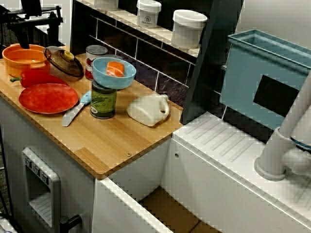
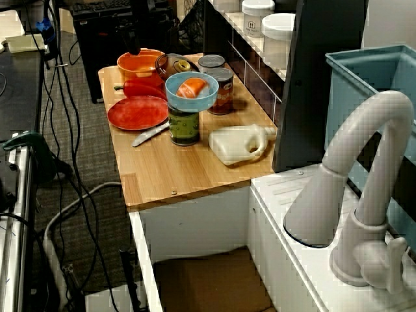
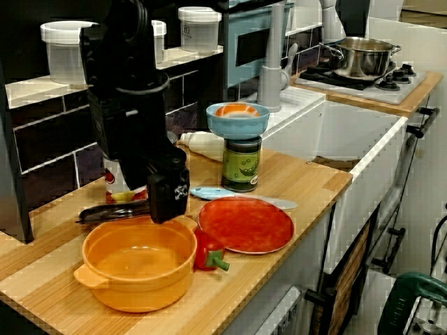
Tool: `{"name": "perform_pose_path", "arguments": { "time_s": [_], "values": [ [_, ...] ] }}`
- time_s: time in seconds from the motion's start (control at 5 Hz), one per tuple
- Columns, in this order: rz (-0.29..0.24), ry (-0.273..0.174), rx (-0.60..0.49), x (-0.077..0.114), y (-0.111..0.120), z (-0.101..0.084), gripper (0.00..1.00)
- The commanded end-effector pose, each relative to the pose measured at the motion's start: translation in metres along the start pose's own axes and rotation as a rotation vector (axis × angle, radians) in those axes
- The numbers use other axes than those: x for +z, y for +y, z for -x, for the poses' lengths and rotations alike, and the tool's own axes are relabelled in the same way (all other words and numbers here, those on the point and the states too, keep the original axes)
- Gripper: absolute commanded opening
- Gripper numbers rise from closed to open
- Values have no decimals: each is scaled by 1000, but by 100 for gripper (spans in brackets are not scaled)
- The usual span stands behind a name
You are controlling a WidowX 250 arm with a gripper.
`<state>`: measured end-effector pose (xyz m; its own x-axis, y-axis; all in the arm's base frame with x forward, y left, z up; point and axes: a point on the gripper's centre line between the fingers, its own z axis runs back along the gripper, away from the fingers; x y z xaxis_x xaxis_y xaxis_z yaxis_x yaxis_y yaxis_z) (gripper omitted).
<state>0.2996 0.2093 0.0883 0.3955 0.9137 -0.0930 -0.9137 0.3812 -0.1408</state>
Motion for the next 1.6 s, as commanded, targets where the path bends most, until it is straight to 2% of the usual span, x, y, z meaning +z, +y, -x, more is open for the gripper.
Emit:
{"name": "perform_pose_path", "arguments": {
  "time_s": [0.0, 0.4, 0.8, 1.4],
  "values": [
    [23, -53, -28, 30, 12, 0, 100],
    [46, -76, -9, 34, 44, -13, 100],
    [116, -125, 67, 36, 73, -33, 100],
    [113, -179, 125, 2, 50, -21, 100]
  ]
}}
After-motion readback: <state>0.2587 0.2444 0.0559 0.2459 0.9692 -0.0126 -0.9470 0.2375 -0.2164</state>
